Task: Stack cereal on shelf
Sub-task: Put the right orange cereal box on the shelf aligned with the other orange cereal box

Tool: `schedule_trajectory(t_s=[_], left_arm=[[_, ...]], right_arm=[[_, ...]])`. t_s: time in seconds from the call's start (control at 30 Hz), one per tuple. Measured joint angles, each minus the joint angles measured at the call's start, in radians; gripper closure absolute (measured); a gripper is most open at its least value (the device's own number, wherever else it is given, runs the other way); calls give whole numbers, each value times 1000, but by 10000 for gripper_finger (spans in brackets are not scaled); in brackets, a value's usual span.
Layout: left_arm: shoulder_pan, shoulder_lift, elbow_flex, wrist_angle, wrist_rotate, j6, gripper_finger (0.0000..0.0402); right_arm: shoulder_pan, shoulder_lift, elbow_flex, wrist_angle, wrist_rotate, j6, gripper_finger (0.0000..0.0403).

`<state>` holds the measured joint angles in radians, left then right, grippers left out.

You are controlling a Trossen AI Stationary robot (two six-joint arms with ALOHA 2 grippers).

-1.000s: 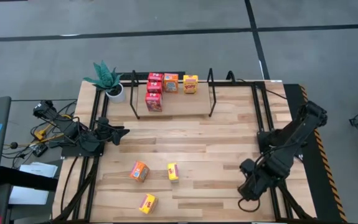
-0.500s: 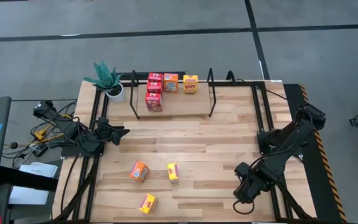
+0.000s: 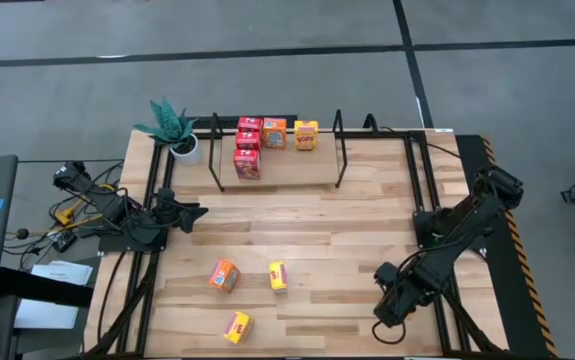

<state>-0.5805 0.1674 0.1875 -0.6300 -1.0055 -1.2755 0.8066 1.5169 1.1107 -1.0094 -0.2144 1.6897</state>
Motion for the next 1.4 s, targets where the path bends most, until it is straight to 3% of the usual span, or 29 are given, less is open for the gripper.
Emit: schedule_trajectory(t_s=[0.23, 0.6, 0.77, 1.03, 1.23, 1.4], left_arm=[[0, 0, 0, 0, -1, -1, 116], [0, 0, 0, 0, -2, 6, 116], [0, 0, 0, 0, -3, 7, 116], [0, 0, 0, 0, -3, 0, 116], [0, 0, 0, 0, -6, -2, 116], [0, 0, 0, 0, -13, -28, 116]], right_arm=[[-78, 0, 0, -4, -44, -156, 150], [-238, 0, 0, -18, -104, -465, 256], [-347, 0, 40, -70, -140, -648, 265], [-639, -1, 189, -229, -78, -1069, 243], [-929, 11, 331, -233, -13, -1367, 256], [-1120, 108, 519, -235, -12, -1567, 266]])
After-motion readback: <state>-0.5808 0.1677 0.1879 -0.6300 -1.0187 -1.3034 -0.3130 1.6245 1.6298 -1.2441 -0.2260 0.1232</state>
